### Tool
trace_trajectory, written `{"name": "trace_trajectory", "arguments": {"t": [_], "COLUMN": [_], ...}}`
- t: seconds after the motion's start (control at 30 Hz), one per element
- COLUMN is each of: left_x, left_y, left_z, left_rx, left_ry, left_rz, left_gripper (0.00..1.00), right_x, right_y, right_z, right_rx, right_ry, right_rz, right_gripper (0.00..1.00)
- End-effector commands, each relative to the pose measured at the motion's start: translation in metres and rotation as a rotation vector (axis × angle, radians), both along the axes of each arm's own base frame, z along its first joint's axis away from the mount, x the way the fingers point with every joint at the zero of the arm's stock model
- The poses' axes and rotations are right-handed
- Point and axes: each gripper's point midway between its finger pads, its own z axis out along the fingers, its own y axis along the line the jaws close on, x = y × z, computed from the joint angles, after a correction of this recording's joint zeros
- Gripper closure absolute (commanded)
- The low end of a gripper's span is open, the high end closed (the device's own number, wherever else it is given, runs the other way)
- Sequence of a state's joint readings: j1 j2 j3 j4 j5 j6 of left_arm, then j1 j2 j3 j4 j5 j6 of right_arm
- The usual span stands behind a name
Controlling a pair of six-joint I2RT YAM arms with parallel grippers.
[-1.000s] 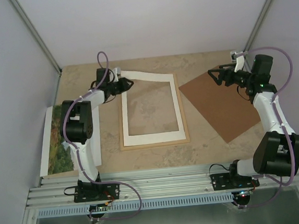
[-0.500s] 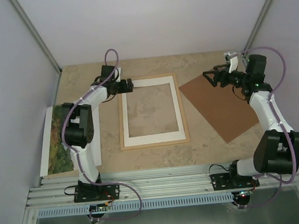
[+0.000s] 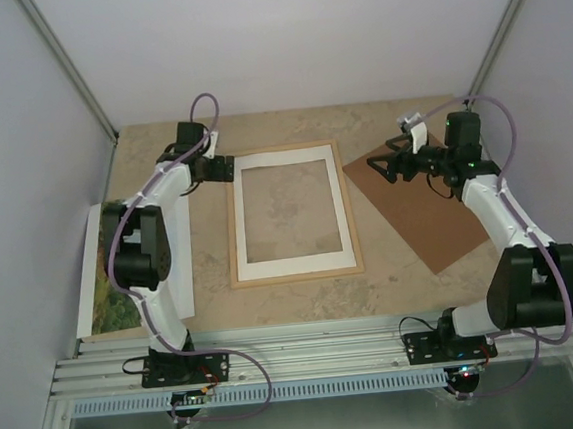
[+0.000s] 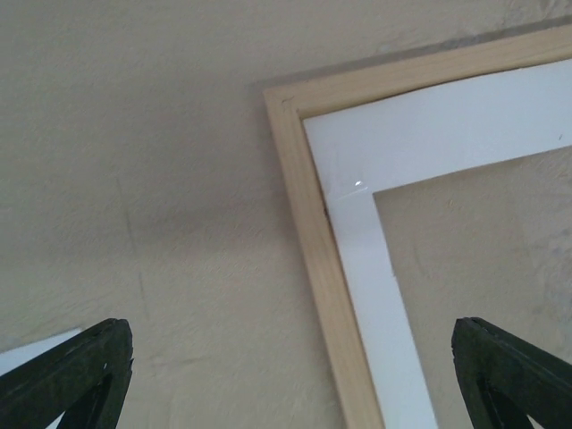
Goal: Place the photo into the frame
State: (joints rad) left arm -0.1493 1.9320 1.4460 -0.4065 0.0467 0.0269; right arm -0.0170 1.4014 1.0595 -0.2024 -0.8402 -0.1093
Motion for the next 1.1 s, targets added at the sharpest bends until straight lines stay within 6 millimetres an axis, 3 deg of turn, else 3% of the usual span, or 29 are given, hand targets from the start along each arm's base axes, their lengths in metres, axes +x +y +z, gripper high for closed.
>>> {"name": "trace_trajectory", "arguments": {"t": [0.0, 0.2, 0.33, 0.5, 0.63, 0.83, 0.93, 1.07], "left_x": [-0.017, -0.051, -0.079, -0.120, -0.150, -0.191, -0.213, -0.236], "left_y": [0.025, 0.084, 0.114, 0.136, 0.167, 0.218, 0.229, 0.227], "left_z": [0.022, 0.005, 0.002, -0.016, -0.025, -0.034, -0.047, -0.071], "left_rx": [0.007, 0.127, 0.080, 0.004, 0.006, 0.079, 0.110, 0.115], "left_ry": [0.009, 0.148, 0.213, 0.339, 0.384, 0.451, 0.490, 0.543], "left_rz": [0.007, 0.143, 0.175, 0.166, 0.199, 0.268, 0.258, 0.220], "left_gripper": [0.00, 0.01, 0.01, 0.01, 0.01, 0.01, 0.02, 0.04], "right_x": [0.001, 0.014, 0.021, 0.021, 0.017, -0.009, -0.024, -0.043], "right_y": [0.002, 0.011, 0.027, 0.066, 0.104, 0.167, 0.194, 0.223], "right_z": [-0.020, -0.027, -0.023, -0.020, -0.020, -0.028, -0.033, -0.042], "right_rx": [-0.103, -0.155, -0.120, -0.047, 0.018, 0.096, 0.106, 0.118], "right_ry": [0.012, 0.015, 0.041, 0.095, 0.147, 0.241, 0.273, 0.325], "right_rz": [0.038, 0.052, 0.071, 0.134, 0.213, 0.357, 0.413, 0.468], "right_gripper": [0.11, 0.12, 0.12, 0.14, 0.16, 0.18, 0.19, 0.18]}}
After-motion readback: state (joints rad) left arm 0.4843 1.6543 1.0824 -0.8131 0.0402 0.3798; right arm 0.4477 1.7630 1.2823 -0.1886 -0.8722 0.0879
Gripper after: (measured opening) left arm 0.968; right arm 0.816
